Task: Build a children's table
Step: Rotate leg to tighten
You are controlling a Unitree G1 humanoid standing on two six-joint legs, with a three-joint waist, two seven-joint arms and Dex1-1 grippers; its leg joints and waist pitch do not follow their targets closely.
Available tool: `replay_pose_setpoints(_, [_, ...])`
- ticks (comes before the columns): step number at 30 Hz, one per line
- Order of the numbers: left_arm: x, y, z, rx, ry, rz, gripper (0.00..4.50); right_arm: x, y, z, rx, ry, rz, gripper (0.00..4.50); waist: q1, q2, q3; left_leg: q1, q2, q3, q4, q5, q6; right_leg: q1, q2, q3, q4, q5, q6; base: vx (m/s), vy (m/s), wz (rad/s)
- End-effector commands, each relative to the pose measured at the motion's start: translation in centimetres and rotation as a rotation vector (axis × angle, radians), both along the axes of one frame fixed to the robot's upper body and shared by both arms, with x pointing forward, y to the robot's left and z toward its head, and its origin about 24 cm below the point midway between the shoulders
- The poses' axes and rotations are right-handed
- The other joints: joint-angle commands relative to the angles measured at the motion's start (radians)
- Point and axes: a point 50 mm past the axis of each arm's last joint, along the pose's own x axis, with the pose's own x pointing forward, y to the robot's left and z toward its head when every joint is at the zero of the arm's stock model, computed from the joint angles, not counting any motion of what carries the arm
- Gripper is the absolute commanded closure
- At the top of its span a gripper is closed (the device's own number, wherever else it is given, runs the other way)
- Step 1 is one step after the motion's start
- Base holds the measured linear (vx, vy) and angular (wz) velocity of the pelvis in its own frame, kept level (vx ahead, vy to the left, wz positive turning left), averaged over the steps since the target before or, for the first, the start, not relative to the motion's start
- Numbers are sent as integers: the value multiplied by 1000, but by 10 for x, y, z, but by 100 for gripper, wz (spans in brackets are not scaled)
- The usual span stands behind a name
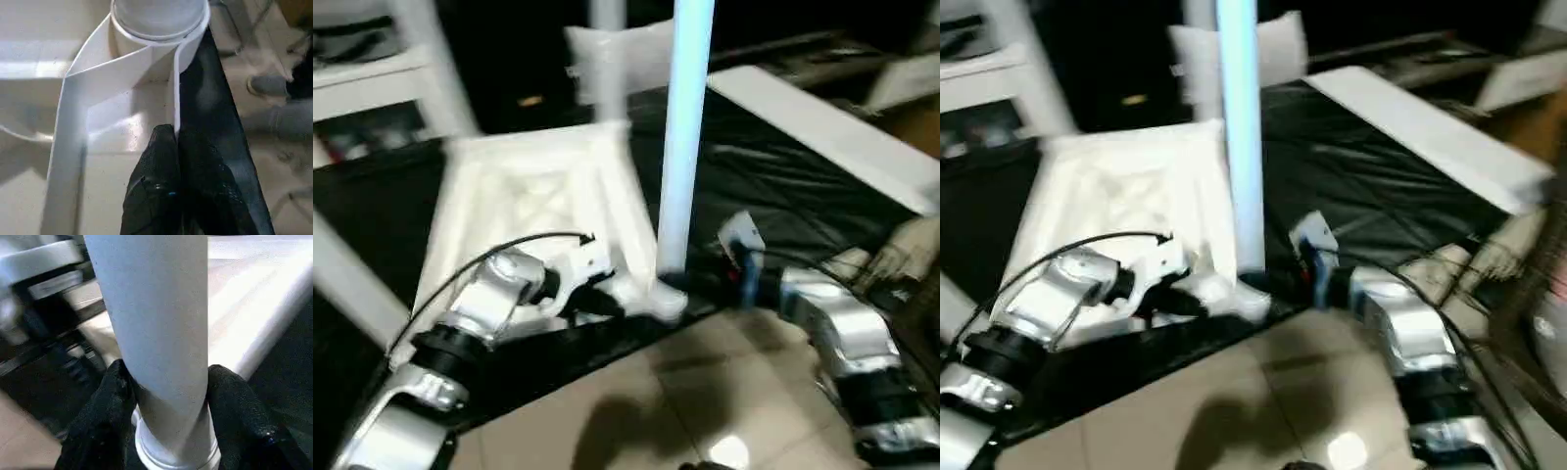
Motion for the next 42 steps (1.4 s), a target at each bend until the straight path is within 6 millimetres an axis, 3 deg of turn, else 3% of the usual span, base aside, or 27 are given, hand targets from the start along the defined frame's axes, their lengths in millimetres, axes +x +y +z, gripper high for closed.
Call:
replay_pose_setpoints(1, [0,-35,7,-132,-4,-12,450,17,16,-4,-17,7,-231,262,-10,0,-50,-16,1,-7,-66,-329,49,66,-53,8,-115,-587,49,0,0,0])
replay_pose_setpoints(2, [4,-40,9,-144,-26,25,450,24,22,-7,-13,11,-340,262,-29,5,-47,-10,1,-10,-63,-356,44,60,-56,-4,-122,-584,37,0,0,0])
replay_pose_setpoints(3, [5,-41,9,-145,-30,30,450,25,22,-8,-11,13,-357,262,-53,6,-45,-22,8,-23,-70,-395,38,76,-57,-16,-117,-577,48,0,0,0])
replay_pose_setpoints(4, [7,-44,10,-145,-44,50,450,26,28,-8,10,15,-379,262,-57,10,-50,-21,13,-27,-74,-405,41,82,-60,-9,-111,-556,48,0,0,0])
replay_pose_setpoints(5, [8,-45,10,-144,-51,54,450,26,31,-8,13,8,-373,262,-67,11,-51,-19,17,-30,-78,-412,51,77,-65,4,-106,-507,29,0,0,0])
replay_pose_setpoints(7, [8,-46,11,-141,-58,59,450,26,34,-8,11,2,-374,206,-75,6,-52,-24,2,-23,-74,-363,52,74,-70,10,-106,-489,-5,0,0,0])
replay_pose_setpoints(9, [10,-45,10,-124,-75,58,450,26,33,-8,4,-15,-383,190,-78,6,-59,-35,0,-21,-73,-262,74,78,-73,26,-92,-415,-58,0,0,0])
replay_pose_setpoints(11, [11,-43,9,-110,-87,62,450,26,31,-8,-5,-33,-382,182,-68,4,-63,-27,1,-15,-70,-209,89,71,-71,34,-89,-366,-88,0,0,0])
replay_pose_setpoints(12, [13,-39,8,-90,-100,71,450,25,28,-6,-5,-54,-373,158,-48,1,-66,-29,2,-12,-68,-145,111,71,-68,40,-79,-336,-110,0,0,0])
replay_pose_setpoints(13, [14,-37,7,-80,-106,78,450,23,27,-6,12,-46,-363,150,-43,-3,-67,-31,2,-10,-67,-128,119,72,-67,43,-75,-323,-111,0,0,0])
replay_pose_setpoints(14, [15,-34,7,-70,-116,86,450,21,25,-5,11,-59,-352,150,-30,1,-71,-36,6,-13,-66,-79,131,78,-71,47,-62,-278,-120,0,0,0])
replay_pose_setpoints(16, [20,-28,7,-50,-137,113,450,15,20,-5,20,-67,-326,132,-10,-8,-75,-39,8,-13,-60,-6,151,78,-69,53,-47,-189,-129,0,0,0])
replay_pose_setpoints(18, [23,-24,9,-33,-158,129,450,10,16,-4,19,-82,-295,108,12,-7,-80,-42,8,-11,-55,62,175,80,-67,55,-36,-128,-135,0,0,0])
replay_pose_setpoints(19, [27,-20,10,-14,-183,149,450,5,12,-3,18,-96,-267,104,19,-5,-80,-40,10,-11,-54,66,178,78,-69,56,-35,-125,-135,0,0,0])
replay_pose_setpoints(21, [37,-12,15,12,-236,227,450,-2,2,-2,-12,-129,-244,89,37,-8,-72,-36,7,-3,-57,9,165,75,-65,53,-50,-221,-103,0,0,0])
replay_pose_setpoints(23, [47,-7,22,-2,-283,310,450,-6,-8,0,-27,-145,-236,74,37,-11,-68,-39,3,-1,-61,-47,137,78,-63,47,-63,-310,-68,0,0,0])
replay_pose_setpoints(24, [51,-6,26,-8,-309,336,407,-9,-12,2,-34,-130,-237,60,32,-12,-65,-39,1,-1,-63,-82,120,77,-60,44,-71,-358,-46,0,0,0])
replay_pose_setpoints(26, [53,-5,29,-22,-328,354,396,-13,-15,2,-41,-106,-240,55,29,-12,-64,-36,-2,-1,-63,-97,115,75,-56,42,-80,-379,-31,0,0,0])
replay_pose_setpoints(27, [54,-6,30,-45,-335,358,396,-16,-17,2,-62,-86,-248,31,23,-12,-64,-38,-1,-3,-64,-109,113,75,-55,40,-82,-383,-25,0,0,0])
replay_pose_setpoints(31, [47,-11,24,-120,-374,301,352,-18,-17,2,-88,-102,-286,5,26,-5,-64,-29,-3,1,-62,-129,111,62,-56,39,-90,-416,-28,0,0,0])
replay_pose_setpoints(33, [41,-11,21,-199,-381,319,343,-21,-14,6,-78,-109,-308,0,28,10,-68,-31,-1,-4,-64,-119,109,66,-55,40,-82,-371,-37,0,0,0])
replay_pose_setpoints(36, [39,-11,24,-266,-418,375,312,-25,-14,7,-79,-105,-314,0,32,8,-76,-37,7,-5,-62,-58,126,70,-56,48,-65,-276,-66,0,0,0])
replay_pose_setpoints(37, [35,-11,28,-347,-415,450,311,-28,-14,6,-79,-88,-333,0,34,-4,-78,-37,8,-4,-61,-45,132,70,-56,49,-65,-264,-68,0,0,0])
replay_pose_setpoints(38, [31,-11,31,-406,-410,507,313,-30,-14,5,-72,-73,-351,0,40,-3,-78,-37,20,-5,-62,-14,132,73,-65,54,-52,-229,-94,0,0,0])
replay_pose_setpoints(39, [28,-11,33,-442,-402,541,309,-32,-14,4,-66,-64,-363,0,45,1,-75,-35,18,-1,-62,-18,140,66,-62,53,-58,-249,-95,0,0,0])
replay_pose_setpoints(41, [19,-11,33,-476,-392,563,278,-34,-12,2,-78,-68,-353,0,48,-1,-73,-37,21,-1,-64,-25,137,67,-66,53,-58,-265,-98,0,0,0])
replay_pose_setpoints(42, [13,-11,32,-492,-390,570,269,-36,-10,1,-89,-73,-341,0,47,-1,-66,-34,12,4,-66,-73,127,62,-59,50,-72,-347,-66,0,0,0])
